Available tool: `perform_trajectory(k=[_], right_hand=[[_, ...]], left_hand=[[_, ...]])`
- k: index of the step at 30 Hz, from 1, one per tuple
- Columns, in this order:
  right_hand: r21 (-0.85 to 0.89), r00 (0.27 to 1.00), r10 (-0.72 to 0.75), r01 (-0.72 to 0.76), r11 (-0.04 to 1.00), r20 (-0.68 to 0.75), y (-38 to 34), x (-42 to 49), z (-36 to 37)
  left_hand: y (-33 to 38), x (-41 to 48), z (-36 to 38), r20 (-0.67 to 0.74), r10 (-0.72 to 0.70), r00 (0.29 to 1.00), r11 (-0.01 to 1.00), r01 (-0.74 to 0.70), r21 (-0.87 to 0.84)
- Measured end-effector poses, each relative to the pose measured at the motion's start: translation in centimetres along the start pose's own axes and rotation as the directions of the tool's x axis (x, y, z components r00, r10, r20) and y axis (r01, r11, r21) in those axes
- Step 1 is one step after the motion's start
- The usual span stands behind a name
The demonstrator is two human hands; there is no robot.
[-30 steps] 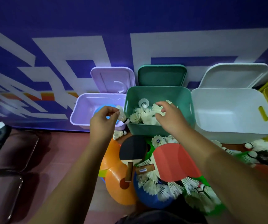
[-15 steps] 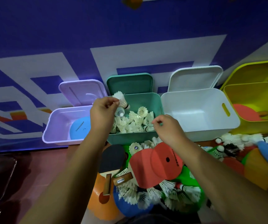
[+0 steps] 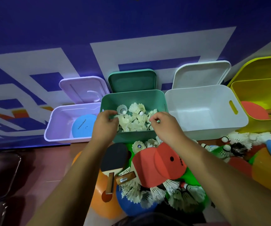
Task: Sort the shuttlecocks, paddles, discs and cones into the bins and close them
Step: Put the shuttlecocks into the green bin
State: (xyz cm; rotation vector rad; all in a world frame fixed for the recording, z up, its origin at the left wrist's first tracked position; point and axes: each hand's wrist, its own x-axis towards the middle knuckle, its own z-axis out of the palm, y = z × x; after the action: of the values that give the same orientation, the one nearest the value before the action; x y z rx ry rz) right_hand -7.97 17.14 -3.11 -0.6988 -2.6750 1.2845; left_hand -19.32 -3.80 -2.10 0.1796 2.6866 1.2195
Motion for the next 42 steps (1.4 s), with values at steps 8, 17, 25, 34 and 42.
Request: perform_trajectory(k=[8,17,25,34,42], right_hand=[[0.037,0.988,-0.11,0.106,0.994,0.111,-4.3,0.2,5.0],[-0.028,0.931,-0.146,0.165,0.986,0.334,-7.3,-0.7,11.1],[-0.298,0.895,0.016,0.131,0.945,0.446,-4.5,-1.6,13.0],[-0.546,0.918,0.166,0.063,0.835,0.359,-2.3,-2.1,11.5],[-0.665,0.913,0.223,0.068,0.744,0.343,-1.3,-1.5,10.6]], left_hand=[[-7.1,-1.3,-5.4,-0.135,-0.211,0.968,0.96,0.18,-0.213],[-15.8,-1.9,-6.2,0.032,-0.387,0.922,0.894,0.383,-0.233],[-20.0,0.4,-3.3,0.197,-0.42,0.886,0.893,0.442,-0.085],[-20.7,2.1,-0.6,0.147,-0.402,0.904,0.916,0.398,0.058],[-20.7,1.8,-1.3,0.136,-0.42,0.897,0.907,0.418,0.046]])
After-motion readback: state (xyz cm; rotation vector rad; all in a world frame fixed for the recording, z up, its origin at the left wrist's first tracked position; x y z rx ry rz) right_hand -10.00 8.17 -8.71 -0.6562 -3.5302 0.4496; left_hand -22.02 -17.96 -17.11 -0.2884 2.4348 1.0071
